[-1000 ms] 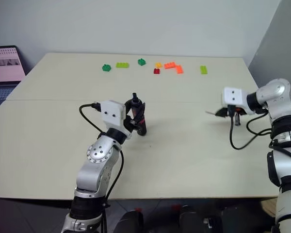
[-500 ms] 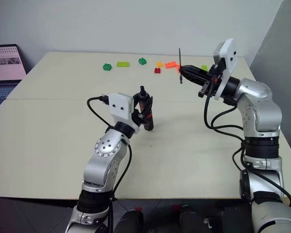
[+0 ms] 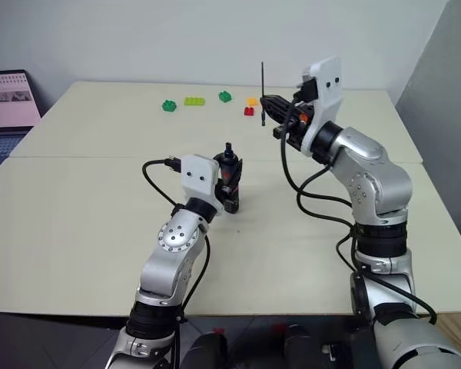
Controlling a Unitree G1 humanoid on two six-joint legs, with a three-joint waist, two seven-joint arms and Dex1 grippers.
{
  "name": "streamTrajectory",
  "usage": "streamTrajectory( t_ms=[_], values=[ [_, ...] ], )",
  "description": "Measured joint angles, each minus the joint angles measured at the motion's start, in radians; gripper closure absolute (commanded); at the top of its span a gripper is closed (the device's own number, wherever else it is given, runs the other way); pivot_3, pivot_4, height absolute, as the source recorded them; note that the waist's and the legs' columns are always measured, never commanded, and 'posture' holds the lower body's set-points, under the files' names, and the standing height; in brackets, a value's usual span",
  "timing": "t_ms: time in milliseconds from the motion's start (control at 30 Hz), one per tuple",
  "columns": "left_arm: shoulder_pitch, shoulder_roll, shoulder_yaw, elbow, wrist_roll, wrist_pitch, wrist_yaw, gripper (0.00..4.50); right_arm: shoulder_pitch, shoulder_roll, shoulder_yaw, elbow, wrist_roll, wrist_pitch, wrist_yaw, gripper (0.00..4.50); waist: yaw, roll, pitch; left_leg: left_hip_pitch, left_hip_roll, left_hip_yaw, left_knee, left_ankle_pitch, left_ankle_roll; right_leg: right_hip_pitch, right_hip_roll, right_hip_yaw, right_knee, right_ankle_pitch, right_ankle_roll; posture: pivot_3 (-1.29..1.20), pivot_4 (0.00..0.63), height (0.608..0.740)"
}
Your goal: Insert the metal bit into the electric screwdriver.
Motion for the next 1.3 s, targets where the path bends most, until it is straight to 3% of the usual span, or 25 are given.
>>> streamTrajectory(
  t_ms=[267, 467, 1300],
  values=[
    [-0.007, -0.008, -0.006, 0.014, 0.017, -0.013, 0.018, 2.84, -0.025, 0.127, 0.049, -0.117, -0.032, 0.102, -0.228, 4.5, 0.0, 0.0, 0.0, -0.004, 0.0, 0.0, 0.0, 0.0, 0.0, -0.004, 0.0, 0.0, 0.0, 0.0, 0.0, 0.0, 0.15, 0.74],
    [-0.011, -0.01, -0.006, 0.019, 0.018, -0.014, 0.026, 2.84, -0.016, 0.169, 0.07, -0.133, -0.048, 0.119, -0.301, 4.5, 0.0, 0.0, 0.0, -0.004, 0.0, 0.0, 0.0, 0.0, 0.0, -0.004, 0.0, 0.0, 0.0, 0.0, 0.0, 0.0, 0.15, 0.74],
    [-0.013, -0.003, -0.006, 0.018, 0.019, -0.011, 0.024, 2.84, 0.026, 0.173, 0.11, -0.121, 0.007, 0.091, -0.214, 4.5, -0.002, 0.0, 0.0, -0.004, 0.0, 0.0, -0.002, 0.0, 0.0, -0.005, 0.0, 0.0, -0.001, 0.0, 0.0, 0.0, 0.15, 0.74]
  ],
)
